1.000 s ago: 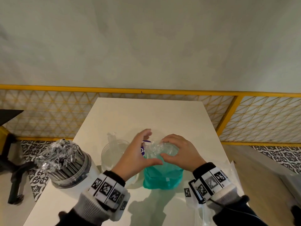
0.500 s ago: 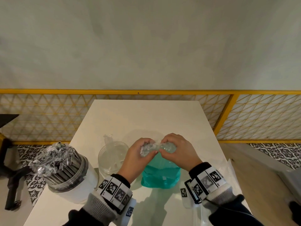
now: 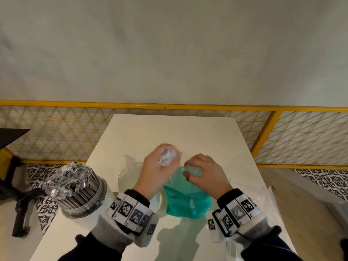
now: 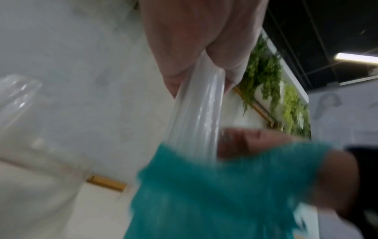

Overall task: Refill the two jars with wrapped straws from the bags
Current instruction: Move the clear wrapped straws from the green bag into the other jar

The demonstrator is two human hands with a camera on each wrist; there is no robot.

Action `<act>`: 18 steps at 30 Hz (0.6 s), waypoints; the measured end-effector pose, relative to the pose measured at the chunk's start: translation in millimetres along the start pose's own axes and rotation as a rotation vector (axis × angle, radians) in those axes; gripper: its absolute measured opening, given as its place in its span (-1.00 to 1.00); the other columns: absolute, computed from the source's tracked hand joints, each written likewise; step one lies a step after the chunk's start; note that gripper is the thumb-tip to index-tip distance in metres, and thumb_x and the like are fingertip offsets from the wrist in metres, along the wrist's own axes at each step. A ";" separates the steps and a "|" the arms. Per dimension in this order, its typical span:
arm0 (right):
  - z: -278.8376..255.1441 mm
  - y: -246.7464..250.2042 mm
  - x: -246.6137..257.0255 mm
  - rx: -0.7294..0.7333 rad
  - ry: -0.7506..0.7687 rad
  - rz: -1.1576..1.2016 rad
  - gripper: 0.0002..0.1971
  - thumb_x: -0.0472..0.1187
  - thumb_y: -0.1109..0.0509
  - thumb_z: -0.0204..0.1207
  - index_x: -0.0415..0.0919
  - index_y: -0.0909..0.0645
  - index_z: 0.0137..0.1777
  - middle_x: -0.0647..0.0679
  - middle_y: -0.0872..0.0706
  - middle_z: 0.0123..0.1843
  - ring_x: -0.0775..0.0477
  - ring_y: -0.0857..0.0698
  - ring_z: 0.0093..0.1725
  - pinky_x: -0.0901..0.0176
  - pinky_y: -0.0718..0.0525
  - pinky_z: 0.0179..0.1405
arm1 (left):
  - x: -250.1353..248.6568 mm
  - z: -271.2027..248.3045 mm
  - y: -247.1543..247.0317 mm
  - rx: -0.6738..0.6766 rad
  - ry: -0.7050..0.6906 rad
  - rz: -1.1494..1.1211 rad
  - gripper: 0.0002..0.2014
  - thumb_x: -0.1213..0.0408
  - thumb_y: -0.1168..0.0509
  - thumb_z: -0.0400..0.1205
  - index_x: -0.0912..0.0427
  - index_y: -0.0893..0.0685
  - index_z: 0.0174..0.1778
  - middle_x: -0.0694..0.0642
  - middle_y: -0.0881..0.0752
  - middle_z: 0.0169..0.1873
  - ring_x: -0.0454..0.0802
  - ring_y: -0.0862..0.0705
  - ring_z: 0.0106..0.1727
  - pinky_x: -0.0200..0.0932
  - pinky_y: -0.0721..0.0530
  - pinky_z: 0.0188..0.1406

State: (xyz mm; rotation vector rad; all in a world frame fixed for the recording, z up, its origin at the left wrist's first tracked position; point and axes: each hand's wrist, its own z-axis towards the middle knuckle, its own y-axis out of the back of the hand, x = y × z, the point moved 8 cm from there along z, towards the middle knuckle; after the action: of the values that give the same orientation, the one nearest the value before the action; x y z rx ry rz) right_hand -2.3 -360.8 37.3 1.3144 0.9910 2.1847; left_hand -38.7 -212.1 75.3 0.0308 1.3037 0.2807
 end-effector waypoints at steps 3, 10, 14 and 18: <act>1.3 -0.5 -1.2 0.001 -0.006 -0.008 -0.56 0.23 -0.21 0.22 0.03 -0.74 -0.07 0.11 -0.70 -0.02 0.18 -0.49 -0.07 0.34 -0.45 -0.04 | -45.3 13.6 30.8 -0.080 -0.036 -0.079 -0.86 0.38 -0.42 0.50 0.04 -0.65 -0.18 0.08 -0.78 -0.12 -0.08 -0.71 0.04 -0.23 -0.64 0.09; 3.5 -0.9 -3.8 0.018 0.000 -0.004 -0.54 0.27 -0.19 0.24 0.05 -0.73 -0.05 0.10 -0.69 -0.01 0.09 -0.56 -0.03 0.34 -0.43 -0.04 | -145.5 16.8 113.6 -0.274 -0.209 -0.096 -0.86 0.28 -0.44 0.45 -0.05 -0.64 -0.23 0.18 -0.81 -0.12 0.16 -0.77 0.05 0.19 -0.63 0.27; 4.9 0.0 -3.8 0.002 0.007 0.031 -0.57 0.25 -0.22 0.23 0.05 -0.73 -0.07 0.19 -0.64 -0.07 0.15 -0.54 -0.06 0.47 -0.39 -0.10 | -159.1 11.6 138.1 -0.351 -0.274 -0.054 -0.89 0.39 -0.40 0.52 0.12 -0.62 -0.14 0.06 -0.80 -0.24 0.01 -0.78 -0.09 -0.14 -0.72 0.01; 7.0 -1.2 -4.4 -0.008 0.003 0.021 -0.60 0.24 -0.23 0.23 0.08 -0.73 -0.09 0.30 -0.58 -0.11 0.19 -0.53 -0.07 0.60 -0.35 -0.11 | -115.3 16.3 128.2 -0.350 -0.161 0.135 -0.90 0.38 -0.41 0.53 0.24 -0.64 -0.09 0.04 -0.76 -0.18 -0.31 -0.70 -0.24 -0.47 -0.63 -0.22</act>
State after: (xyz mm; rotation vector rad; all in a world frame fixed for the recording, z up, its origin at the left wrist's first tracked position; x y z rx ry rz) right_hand 5.9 -360.3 36.0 1.3246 0.9731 2.2047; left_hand -74.2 -111.7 211.9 -0.1532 1.0800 0.6065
